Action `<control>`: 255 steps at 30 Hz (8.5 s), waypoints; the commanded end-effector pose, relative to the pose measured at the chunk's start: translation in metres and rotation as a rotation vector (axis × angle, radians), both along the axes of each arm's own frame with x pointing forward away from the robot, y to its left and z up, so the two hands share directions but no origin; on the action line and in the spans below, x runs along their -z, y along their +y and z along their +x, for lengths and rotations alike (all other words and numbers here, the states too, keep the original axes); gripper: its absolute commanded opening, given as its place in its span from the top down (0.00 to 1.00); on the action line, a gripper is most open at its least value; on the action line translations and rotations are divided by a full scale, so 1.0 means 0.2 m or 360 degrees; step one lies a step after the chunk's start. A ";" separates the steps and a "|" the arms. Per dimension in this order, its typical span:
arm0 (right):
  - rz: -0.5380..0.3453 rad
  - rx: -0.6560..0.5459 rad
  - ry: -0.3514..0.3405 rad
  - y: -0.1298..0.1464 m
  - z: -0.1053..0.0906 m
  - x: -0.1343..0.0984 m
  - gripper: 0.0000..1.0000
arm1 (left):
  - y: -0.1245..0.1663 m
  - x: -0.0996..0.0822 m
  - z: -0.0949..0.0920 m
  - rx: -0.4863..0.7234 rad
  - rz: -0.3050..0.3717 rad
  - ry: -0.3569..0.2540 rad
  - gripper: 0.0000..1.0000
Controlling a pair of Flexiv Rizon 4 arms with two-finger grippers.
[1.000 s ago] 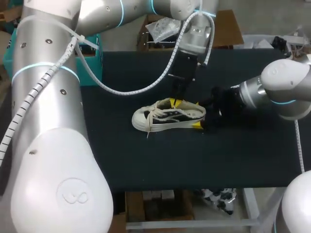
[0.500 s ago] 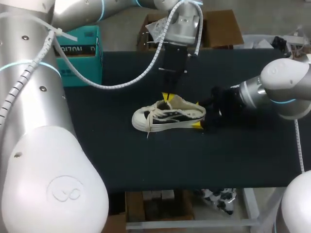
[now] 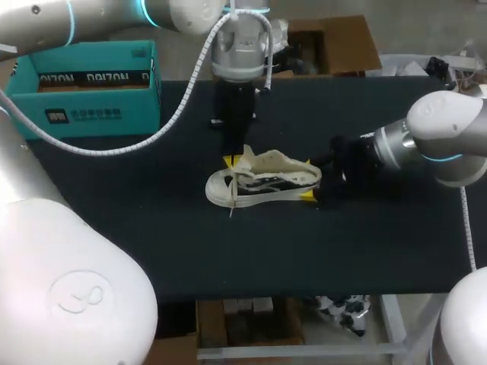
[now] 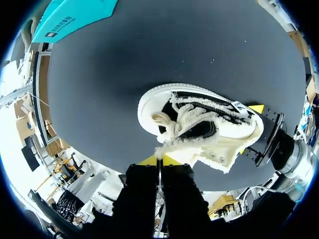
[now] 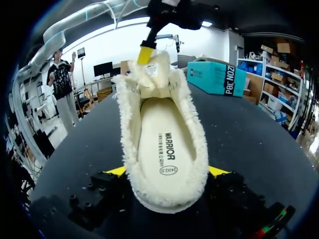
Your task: Open the shoe tongue, take the insole out of the shoe, put the insole back into the shoe, and pack the shoe into the shoebox
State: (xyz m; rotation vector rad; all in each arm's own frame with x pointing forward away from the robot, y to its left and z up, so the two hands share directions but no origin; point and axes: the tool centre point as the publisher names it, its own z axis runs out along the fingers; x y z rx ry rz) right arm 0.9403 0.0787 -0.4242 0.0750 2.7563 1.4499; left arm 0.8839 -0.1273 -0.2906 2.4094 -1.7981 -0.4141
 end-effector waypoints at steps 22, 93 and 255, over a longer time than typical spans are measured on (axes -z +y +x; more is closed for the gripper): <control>0.0005 -0.0001 -0.0001 -0.01 0.01 0.03 1.00 | 0.13 -0.28 -0.01 0.0545 -0.0529 -0.0366 0.44; 0.0005 -0.0001 -0.0001 -0.01 0.01 0.03 1.00 | -0.40 0.23 0.12 0.2845 -0.0710 -0.0307 1.00; 0.0005 -0.0001 -0.0001 -0.01 0.01 0.03 1.00 | -0.83 0.29 0.02 0.3010 -0.0393 -0.0876 0.54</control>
